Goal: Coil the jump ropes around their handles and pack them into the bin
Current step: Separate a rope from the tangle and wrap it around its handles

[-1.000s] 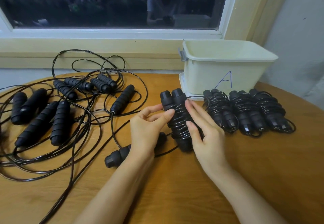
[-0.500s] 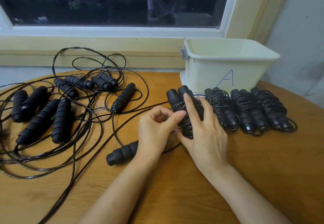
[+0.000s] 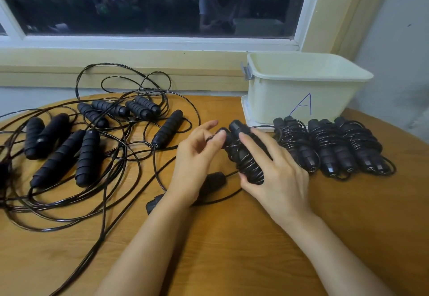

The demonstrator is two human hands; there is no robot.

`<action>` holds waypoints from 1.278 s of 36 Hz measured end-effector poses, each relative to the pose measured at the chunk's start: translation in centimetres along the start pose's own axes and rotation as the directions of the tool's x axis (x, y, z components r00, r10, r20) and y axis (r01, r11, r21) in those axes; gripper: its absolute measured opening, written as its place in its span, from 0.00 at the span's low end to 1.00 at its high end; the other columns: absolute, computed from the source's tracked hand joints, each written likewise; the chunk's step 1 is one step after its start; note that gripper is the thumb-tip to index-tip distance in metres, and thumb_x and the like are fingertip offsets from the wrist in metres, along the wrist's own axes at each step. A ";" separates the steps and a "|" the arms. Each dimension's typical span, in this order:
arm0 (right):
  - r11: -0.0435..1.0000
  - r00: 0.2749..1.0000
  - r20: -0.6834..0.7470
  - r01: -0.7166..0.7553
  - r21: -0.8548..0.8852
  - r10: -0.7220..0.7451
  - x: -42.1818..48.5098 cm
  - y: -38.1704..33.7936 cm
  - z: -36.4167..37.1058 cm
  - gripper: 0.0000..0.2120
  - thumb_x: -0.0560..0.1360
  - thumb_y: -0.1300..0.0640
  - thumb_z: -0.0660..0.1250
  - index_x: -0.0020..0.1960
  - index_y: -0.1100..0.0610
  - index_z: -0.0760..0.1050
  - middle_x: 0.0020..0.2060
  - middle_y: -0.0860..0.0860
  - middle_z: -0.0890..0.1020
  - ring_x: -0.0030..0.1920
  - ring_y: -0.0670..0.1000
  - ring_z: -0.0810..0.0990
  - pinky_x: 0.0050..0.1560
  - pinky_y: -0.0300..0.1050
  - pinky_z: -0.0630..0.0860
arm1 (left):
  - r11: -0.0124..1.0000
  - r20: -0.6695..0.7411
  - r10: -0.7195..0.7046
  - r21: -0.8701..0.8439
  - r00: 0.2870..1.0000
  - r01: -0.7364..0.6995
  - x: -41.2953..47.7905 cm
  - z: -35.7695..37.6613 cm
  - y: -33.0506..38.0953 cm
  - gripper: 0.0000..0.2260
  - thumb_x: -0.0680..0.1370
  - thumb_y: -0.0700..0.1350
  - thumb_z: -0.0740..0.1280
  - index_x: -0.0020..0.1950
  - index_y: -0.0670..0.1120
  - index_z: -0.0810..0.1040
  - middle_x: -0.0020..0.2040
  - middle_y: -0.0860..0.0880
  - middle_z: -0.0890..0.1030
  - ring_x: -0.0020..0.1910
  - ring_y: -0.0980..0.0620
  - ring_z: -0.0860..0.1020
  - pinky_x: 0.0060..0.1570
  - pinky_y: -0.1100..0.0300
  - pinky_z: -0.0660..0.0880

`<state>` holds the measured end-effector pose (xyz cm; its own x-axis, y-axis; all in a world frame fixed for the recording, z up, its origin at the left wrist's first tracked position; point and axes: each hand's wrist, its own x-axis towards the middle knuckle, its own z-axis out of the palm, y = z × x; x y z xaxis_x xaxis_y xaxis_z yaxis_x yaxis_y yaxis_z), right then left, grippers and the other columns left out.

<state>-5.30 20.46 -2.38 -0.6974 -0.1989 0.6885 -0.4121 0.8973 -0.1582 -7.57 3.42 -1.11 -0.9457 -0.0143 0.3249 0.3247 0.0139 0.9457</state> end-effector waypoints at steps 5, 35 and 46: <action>0.995 0.994 -0.010 0.104 -0.008 -0.104 -0.2 0.1 0.3 0.38 0.65 0.54 0.78 0.73 0.49 0.70 0.68 0.49 0.75 0.57 0.54 0.80 0.42 0.46 0.81 | 0.984 0.009 -0.098 -0.148 0.995 0.098 0.1 -0.1 0.5 0.12 0.78 0.48 0.66 0.39 0.41 0.76 0.39 0.49 0.83 0.45 0.51 0.81 0.54 0.52 0.76; 0.959 0.993 -0.088 -0.049 0.278 0.077 -0.1 0.1 0.2 0.39 0.67 0.46 0.74 0.76 0.47 0.65 0.68 0.41 0.71 0.58 0.44 0.78 0.47 0.43 0.82 | 0.522 0.118 -0.408 -0.783 0.905 0.338 -1.0 2.9 1.4 0.13 0.79 0.44 0.63 0.46 0.41 0.86 0.47 0.44 0.85 0.47 0.52 0.84 0.43 0.62 0.81; 0.810 0.963 0.050 -0.249 0.532 0.264 -0.5 0.4 0.6 0.43 0.66 0.52 0.79 0.76 0.47 0.64 0.65 0.37 0.71 0.65 0.35 0.69 0.58 0.22 0.65 | 0.989 -0.086 -0.022 -0.149 0.996 0.008 -1.7 3.9 -0.1 0.19 0.83 0.51 0.59 0.46 0.40 0.82 0.48 0.43 0.80 0.54 0.47 0.78 0.57 0.54 0.76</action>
<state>-5.47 20.65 -3.21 -0.8097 0.0255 0.5863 -0.4715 0.5665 -0.6759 -6.08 7.29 -1.79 -0.9473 -0.1010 0.3039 0.3158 -0.1358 0.9391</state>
